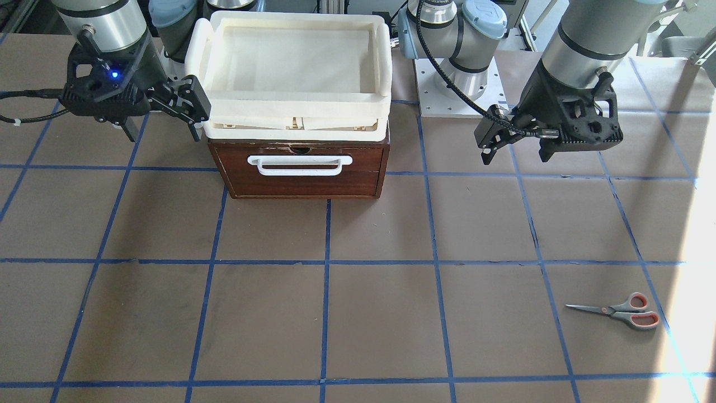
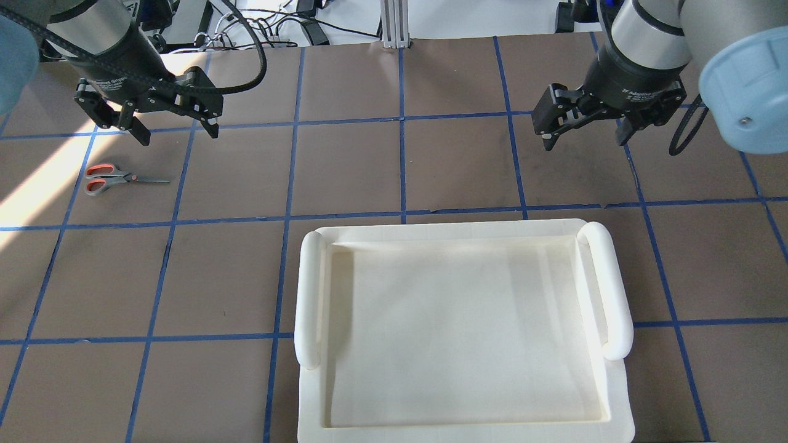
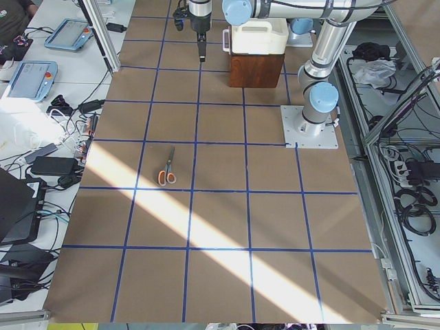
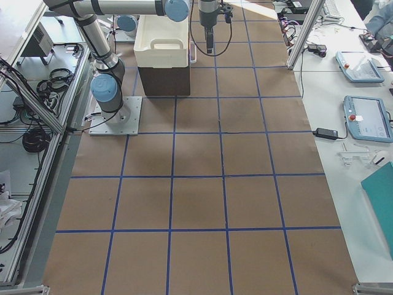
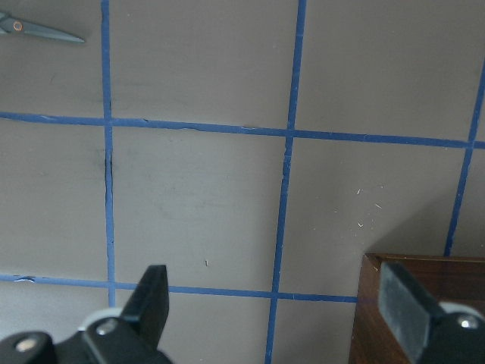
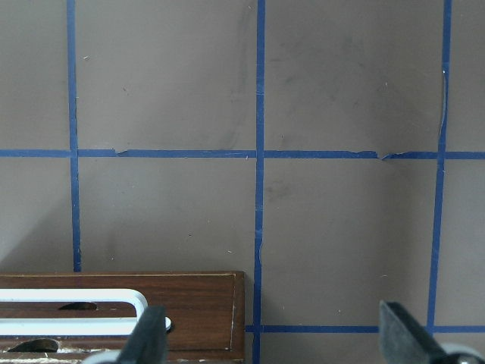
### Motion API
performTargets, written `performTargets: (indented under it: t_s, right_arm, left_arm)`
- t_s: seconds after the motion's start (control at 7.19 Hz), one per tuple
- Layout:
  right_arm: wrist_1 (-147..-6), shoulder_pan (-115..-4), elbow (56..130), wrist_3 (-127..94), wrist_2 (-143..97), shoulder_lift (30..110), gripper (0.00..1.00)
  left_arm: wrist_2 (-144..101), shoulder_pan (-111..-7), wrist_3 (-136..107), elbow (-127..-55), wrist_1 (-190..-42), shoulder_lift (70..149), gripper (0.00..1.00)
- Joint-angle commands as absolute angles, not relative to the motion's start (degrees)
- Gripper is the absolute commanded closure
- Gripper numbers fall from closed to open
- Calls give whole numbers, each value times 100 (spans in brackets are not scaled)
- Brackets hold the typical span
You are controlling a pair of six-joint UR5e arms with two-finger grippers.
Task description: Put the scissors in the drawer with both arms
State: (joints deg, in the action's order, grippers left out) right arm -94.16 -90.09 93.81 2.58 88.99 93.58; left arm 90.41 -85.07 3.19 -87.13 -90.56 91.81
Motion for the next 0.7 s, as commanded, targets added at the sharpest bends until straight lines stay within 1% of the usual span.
performTargets:
  t_s: [0.0, 0.14, 0.28, 0.42, 0.56]
  right_arm:
    - [-9439, -9044, 9317, 1562, 8458, 9308, 0]
    - [-9413, -9053, 9247, 2478, 8055, 9038, 0]
    - [-9378, -9061, 9011, 2992, 7685, 8722, 0]
    - [-9308, -9122, 8687, 3728, 7647, 8510, 0]
    - [-9151, -9254, 8518, 4614, 7655, 8334, 0]
  left_arm:
    - [9009, -7984, 2169, -8719, -9053, 9219, 0]
    - [9000, -7667, 3215, -8719, -9053, 9289, 0]
    - [9052, -7490, 4313, -8727, -9035, 9342, 0]
    - [9148, -7375, 5220, -8745, -9026, 9465, 0]
    - [9149, -7096, 6013, -8745, -9009, 9631, 0]
